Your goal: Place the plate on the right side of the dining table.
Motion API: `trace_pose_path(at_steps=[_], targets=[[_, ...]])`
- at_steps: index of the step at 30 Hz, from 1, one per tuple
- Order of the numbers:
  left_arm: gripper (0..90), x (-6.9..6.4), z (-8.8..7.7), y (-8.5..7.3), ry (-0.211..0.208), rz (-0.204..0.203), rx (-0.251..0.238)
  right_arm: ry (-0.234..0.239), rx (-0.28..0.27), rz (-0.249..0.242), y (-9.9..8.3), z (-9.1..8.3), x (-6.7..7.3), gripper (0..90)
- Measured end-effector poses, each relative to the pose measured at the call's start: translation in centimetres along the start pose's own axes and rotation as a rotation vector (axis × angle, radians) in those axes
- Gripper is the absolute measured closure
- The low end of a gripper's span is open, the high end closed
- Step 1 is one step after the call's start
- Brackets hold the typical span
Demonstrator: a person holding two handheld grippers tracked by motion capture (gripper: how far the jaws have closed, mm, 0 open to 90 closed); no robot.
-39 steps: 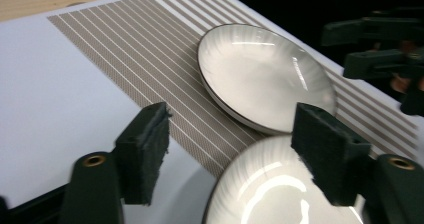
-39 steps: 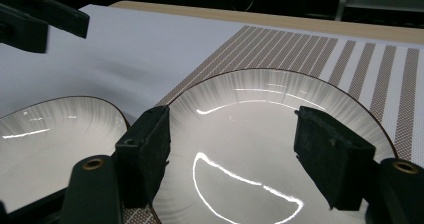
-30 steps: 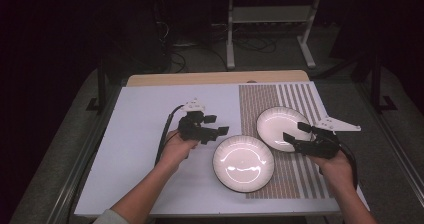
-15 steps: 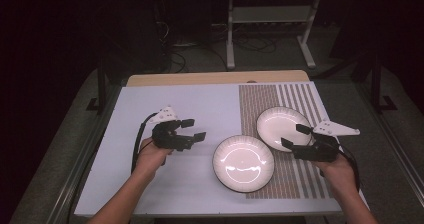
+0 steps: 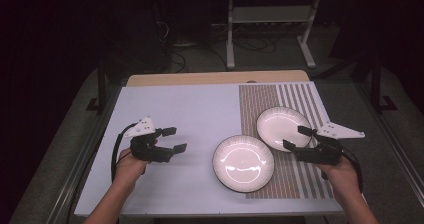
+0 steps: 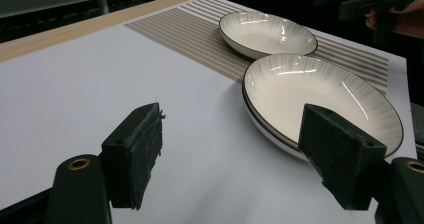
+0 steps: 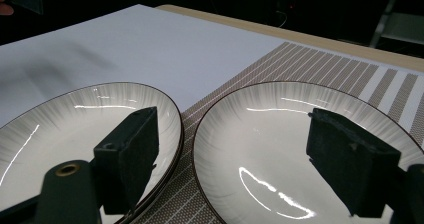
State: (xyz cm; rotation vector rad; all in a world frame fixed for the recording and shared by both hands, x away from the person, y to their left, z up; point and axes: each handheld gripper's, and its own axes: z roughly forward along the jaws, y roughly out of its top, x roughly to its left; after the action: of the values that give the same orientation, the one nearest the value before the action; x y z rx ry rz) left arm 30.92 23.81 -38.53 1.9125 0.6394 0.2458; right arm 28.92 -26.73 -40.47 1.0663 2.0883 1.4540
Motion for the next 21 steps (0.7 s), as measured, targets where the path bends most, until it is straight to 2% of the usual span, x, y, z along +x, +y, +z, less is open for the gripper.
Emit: trace_pose_path(at_steps=[3, 12, 21], targets=[[24.4, 0.2, -0.6, -0.4, 0.010, -0.001, 0.005, 0.028, -0.001, 0.000, 0.0, -0.1, 0.0, 14.7], [23.9, 0.8, -2.3, -1.8, 0.014, -0.027, 0.002, 0.032, -0.015, -0.018, 0.0, -0.3, 0.1, 15.0], [23.9, 1.3, -3.4, -2.4, 0.032, -0.054, -0.019, 0.034, -0.012, -0.038, 0.0, -0.2, 0.0, 15.8]])
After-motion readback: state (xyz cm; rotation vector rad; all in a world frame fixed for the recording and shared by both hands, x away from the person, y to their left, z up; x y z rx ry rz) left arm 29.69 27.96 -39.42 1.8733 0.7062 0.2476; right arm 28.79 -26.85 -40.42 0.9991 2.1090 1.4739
